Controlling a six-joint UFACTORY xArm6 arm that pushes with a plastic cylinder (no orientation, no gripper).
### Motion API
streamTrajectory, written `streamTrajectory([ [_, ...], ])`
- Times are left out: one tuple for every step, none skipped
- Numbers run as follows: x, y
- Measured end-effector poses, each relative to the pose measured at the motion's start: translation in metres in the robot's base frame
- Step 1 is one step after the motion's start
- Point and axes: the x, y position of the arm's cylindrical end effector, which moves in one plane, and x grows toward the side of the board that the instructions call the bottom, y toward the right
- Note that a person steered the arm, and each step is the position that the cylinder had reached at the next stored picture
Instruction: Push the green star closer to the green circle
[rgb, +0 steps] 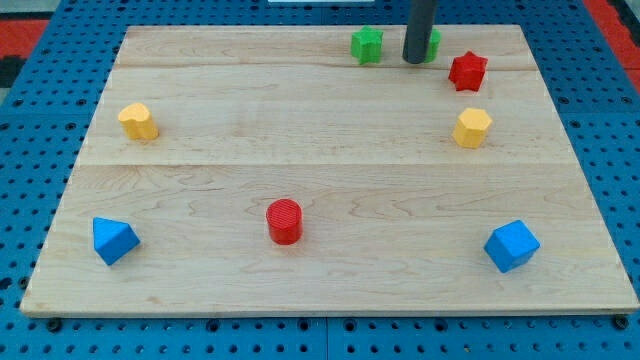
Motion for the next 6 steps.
streamTrajectory([
  [0.046,-0.021],
  [0.007,-0.126],
  [-0.014,-0.109],
  [-0.011,-0.045],
  [-0.011,-0.012],
  [-0.010,-0.010],
])
